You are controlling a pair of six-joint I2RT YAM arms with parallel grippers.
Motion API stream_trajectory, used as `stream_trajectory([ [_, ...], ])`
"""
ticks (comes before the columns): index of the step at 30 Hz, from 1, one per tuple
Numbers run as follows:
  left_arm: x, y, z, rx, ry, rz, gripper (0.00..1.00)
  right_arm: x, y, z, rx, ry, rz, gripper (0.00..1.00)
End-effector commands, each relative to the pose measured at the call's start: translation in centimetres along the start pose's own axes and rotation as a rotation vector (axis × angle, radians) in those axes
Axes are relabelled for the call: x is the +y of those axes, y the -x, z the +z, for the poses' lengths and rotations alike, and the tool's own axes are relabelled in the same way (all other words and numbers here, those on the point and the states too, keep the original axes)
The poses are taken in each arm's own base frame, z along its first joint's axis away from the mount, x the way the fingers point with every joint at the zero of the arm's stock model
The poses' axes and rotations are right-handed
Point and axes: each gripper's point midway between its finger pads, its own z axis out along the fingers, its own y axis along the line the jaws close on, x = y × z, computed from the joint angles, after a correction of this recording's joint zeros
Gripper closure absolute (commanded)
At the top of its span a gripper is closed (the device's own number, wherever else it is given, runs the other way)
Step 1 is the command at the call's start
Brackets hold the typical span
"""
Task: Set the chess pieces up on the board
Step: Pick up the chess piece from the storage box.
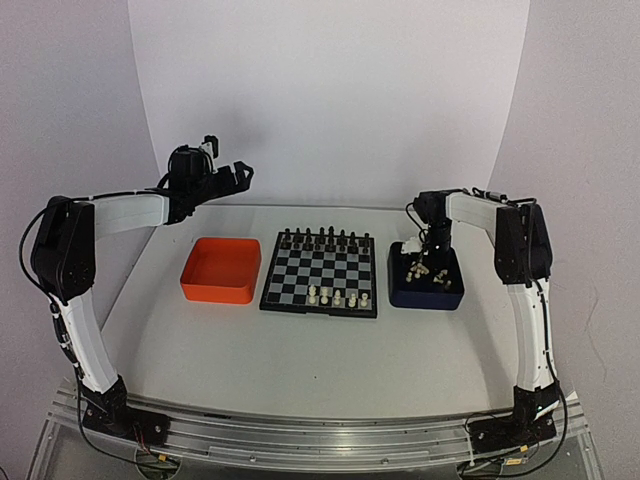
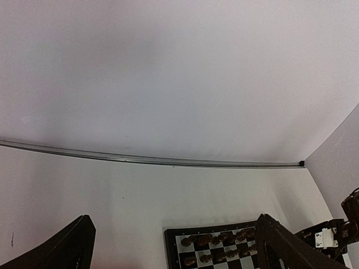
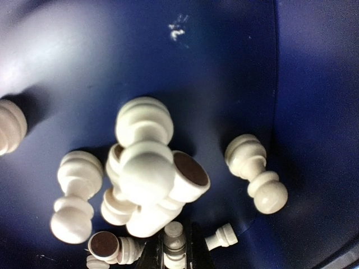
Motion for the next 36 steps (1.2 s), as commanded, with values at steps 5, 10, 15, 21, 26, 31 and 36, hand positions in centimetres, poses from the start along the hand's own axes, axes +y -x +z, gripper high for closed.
stream_trajectory([
  [5,-2.1,3.6,-1.8,-0.076,-0.063,0.012,0.00,-0.6,0.2,-2.4,-0.054,-0.015,0.042,1.00],
  [10,-2.6,3.7,-2.2,-0.084,-0.093,0.011,0.00,-1.6,1.6,-5.6,-0.175,-0.045,0.091,1.00],
  [15,-3.3,3.7,-2.5,-0.084,-0.134,0.007,0.00,-1.7,2.5,-8.0,-0.281,-0.064,0.132,1.00],
  [21,-4.2,3.4,-2.3,-0.064,-0.186,0.008,0.00,-1.6,3.1,-9.4,-0.357,-0.073,0.185,1.00],
  [26,-5.2,3.1,-2.1,-0.043,-0.245,0.015,0.00,-1.3,4.3,-11.3,-0.494,-0.057,0.256,1.00],
  [31,-5.8,2.6,-1.9,-0.020,-0.283,0.022,0.00,-0.8,4.2,-10.3,-0.491,-0.034,0.300,1.00],
  [36,-7.4,1.0,-1.0,0.057,-0.391,0.034,0.00,-0.9,4.0,-10.4,-0.494,-0.042,0.357,1.00],
])
